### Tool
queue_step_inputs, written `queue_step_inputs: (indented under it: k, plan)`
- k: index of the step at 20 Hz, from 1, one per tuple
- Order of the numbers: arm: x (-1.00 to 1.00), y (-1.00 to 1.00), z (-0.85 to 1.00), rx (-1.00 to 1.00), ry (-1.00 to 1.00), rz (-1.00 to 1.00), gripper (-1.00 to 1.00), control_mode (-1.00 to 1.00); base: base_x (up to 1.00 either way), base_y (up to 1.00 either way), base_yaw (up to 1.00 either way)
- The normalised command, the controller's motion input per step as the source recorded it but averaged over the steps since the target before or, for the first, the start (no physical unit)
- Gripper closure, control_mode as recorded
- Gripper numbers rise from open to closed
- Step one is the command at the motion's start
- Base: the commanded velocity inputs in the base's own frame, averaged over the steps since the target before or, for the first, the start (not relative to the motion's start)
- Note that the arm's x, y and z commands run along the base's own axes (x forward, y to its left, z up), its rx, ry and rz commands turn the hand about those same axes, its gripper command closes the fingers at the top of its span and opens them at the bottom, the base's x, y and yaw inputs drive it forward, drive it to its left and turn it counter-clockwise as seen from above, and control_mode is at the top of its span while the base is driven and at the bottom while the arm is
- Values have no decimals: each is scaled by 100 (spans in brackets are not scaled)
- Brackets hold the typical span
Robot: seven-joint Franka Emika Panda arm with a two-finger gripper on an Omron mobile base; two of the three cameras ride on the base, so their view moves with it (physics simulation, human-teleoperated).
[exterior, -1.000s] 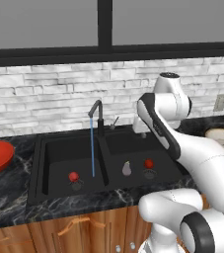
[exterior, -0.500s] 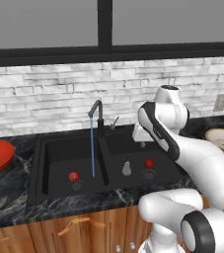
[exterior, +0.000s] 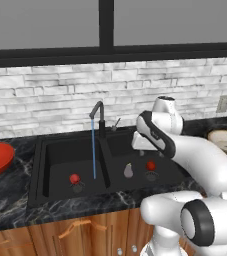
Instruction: Pick the bell peppers from the sink and place them in one bowl. Place the eggplant in the other bowl. Then turn off the sink faucet.
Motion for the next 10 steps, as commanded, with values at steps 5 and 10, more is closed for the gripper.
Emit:
queue_step_inputs:
  k: [5, 10]
  plan:
    - [22, 0, -47, 0, 3, -5, -100, -100, 0, 0, 0]
    - [24, 0, -43, 0, 2, -4, -100, -100, 0, 0, 0]
